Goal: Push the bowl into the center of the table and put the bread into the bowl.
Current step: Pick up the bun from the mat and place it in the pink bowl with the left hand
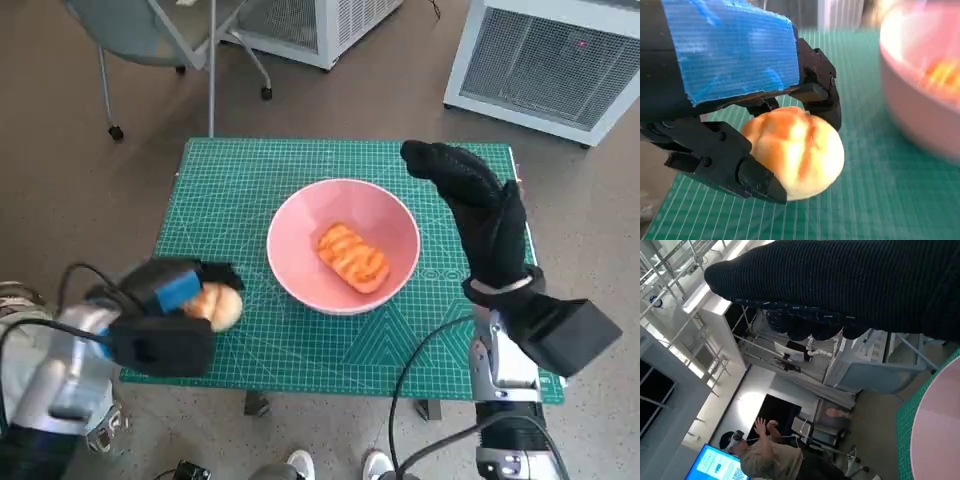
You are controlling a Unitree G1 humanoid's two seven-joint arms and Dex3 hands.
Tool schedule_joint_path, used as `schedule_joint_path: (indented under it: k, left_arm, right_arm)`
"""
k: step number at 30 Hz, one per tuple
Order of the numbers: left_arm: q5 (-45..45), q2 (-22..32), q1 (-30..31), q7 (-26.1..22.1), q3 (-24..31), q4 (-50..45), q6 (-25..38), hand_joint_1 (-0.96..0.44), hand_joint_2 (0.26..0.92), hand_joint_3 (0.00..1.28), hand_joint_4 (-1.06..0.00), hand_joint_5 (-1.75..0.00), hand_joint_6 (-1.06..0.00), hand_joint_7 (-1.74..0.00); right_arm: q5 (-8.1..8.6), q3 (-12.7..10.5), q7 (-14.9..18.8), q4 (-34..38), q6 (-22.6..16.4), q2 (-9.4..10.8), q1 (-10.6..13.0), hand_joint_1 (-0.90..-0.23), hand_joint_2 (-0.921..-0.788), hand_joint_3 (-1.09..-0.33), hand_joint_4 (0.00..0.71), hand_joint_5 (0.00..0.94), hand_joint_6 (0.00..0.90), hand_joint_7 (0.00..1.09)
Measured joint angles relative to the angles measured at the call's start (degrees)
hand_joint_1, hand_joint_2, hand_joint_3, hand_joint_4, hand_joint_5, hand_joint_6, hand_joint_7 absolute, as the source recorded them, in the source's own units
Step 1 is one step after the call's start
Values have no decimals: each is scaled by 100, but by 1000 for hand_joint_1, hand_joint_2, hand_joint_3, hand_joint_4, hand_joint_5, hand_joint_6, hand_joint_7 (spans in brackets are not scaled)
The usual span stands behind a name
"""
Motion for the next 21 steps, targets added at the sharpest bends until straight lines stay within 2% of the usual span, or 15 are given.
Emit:
schedule_joint_path:
  k: [11, 21]
  left_arm:
    - [-595, 56, -421, 113, 755, -577, -234, 1, 920, 116, -669, -1200, -541, -1246]
    - [-557, -216, -987, 500, 867, -1084, -14, 0, 920, 112, -666, -1243, -560, -1188]
  right_arm:
    - [37, -6, 6, 1, 1, 6, 0, -694, -921, -751, 177, 0, -1, 543]
    - [94, -11, 14, 12, 0, 14, 1, -688, -921, -750, 178, 0, -1, 544]
